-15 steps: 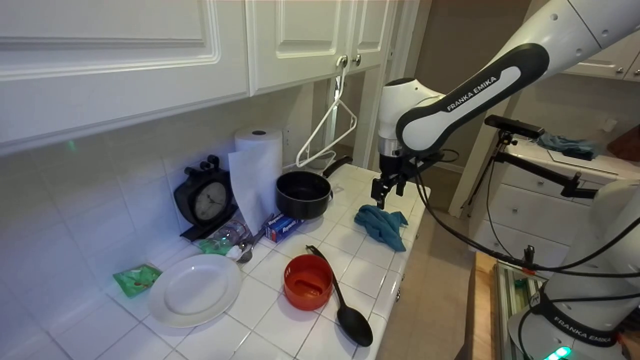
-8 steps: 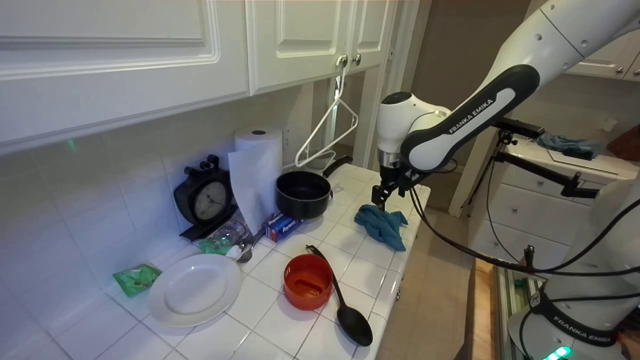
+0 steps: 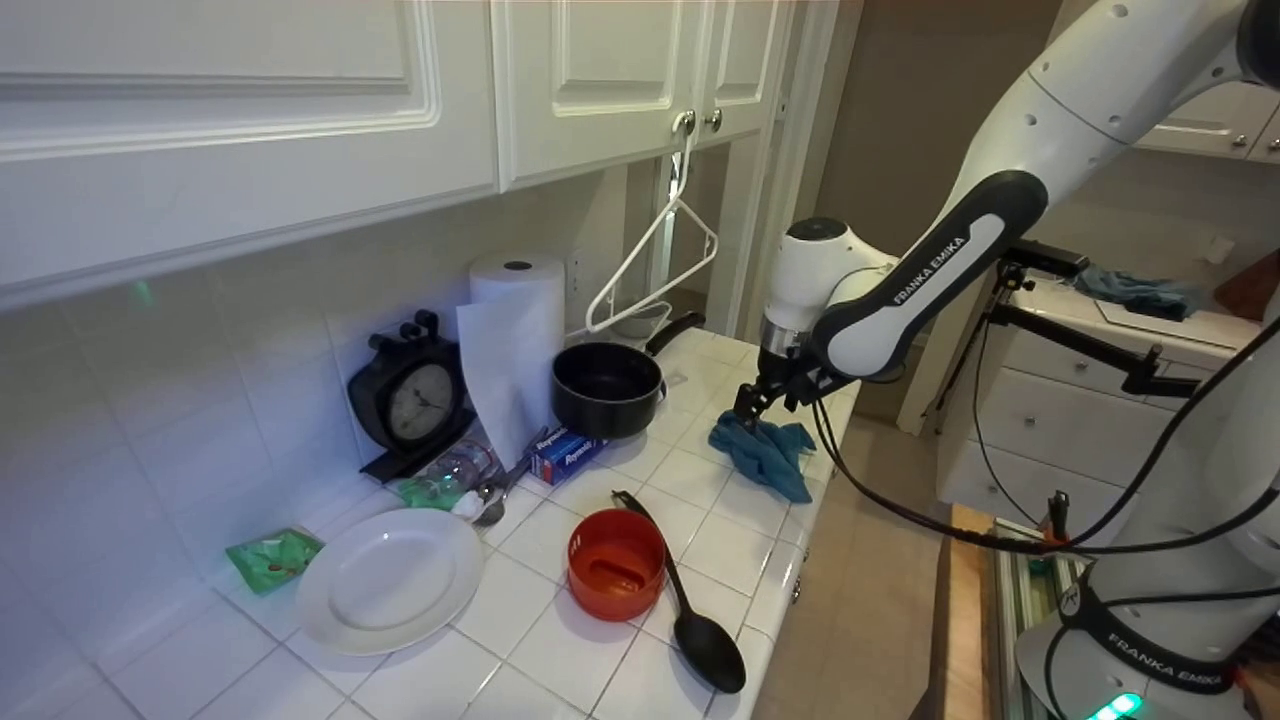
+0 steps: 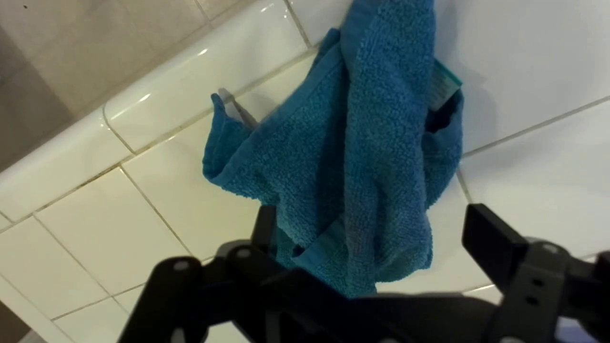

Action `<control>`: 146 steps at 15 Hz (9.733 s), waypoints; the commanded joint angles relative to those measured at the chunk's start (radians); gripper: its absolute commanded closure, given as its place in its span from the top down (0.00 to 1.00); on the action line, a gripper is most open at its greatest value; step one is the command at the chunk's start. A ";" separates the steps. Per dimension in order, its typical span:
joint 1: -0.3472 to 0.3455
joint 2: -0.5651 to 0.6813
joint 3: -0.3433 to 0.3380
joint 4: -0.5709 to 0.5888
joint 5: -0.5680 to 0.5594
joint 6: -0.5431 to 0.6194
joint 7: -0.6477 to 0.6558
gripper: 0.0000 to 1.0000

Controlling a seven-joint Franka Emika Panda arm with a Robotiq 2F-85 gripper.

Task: Hang the blue towel on the white hanger.

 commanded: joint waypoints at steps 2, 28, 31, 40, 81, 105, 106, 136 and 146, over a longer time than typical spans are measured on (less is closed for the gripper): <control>-0.001 0.029 0.011 -0.034 0.209 0.038 -0.207 1.00; 0.098 0.130 -0.024 0.003 0.166 -0.106 -0.276 0.59; 0.106 0.140 -0.038 0.008 0.121 -0.091 -0.254 0.38; 0.132 0.143 -0.084 0.042 0.007 -0.097 -0.194 0.04; 0.022 -0.345 0.069 0.152 -0.835 -0.080 0.386 0.05; 0.020 -0.197 0.067 0.348 -0.923 0.044 0.440 0.05; 0.020 -0.189 0.068 0.355 -0.929 0.054 0.444 0.05; 0.020 0.056 0.062 0.536 -1.040 0.201 0.422 0.05; 0.024 0.044 0.066 0.552 -1.093 0.244 0.469 0.05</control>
